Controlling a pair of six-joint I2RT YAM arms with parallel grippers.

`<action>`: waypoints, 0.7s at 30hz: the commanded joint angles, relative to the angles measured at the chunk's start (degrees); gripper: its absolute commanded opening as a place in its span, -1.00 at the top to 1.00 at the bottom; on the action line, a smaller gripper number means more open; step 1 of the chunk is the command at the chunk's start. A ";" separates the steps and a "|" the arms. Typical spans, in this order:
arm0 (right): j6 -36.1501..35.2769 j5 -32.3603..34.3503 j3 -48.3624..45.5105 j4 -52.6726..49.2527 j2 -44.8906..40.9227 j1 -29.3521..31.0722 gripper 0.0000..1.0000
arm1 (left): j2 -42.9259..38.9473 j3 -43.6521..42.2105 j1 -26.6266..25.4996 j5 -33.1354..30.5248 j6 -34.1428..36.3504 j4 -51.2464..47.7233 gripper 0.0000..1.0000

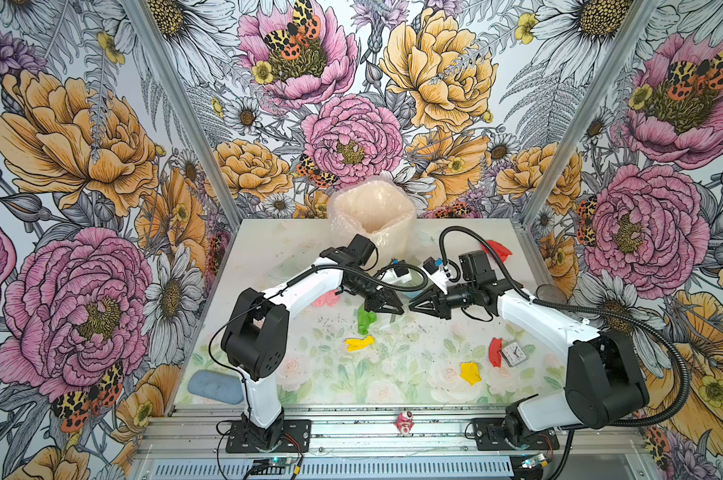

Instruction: Sweep away the paper scraps from the table

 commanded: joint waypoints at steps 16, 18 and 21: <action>-1.44 2.10 0.89 0.14 -1.57 0.81 1.00 | -4.79 -3.02 0.62 -8.44 -4.18 7.12 -0.97; -1.47 2.61 0.75 0.13 -1.70 0.80 1.00 | -5.57 -4.02 1.06 -8.64 -5.04 8.11 -0.97; -1.49 3.12 0.52 0.16 -2.09 0.42 1.00 | -6.95 -5.33 1.83 -9.87 -5.95 8.90 -0.97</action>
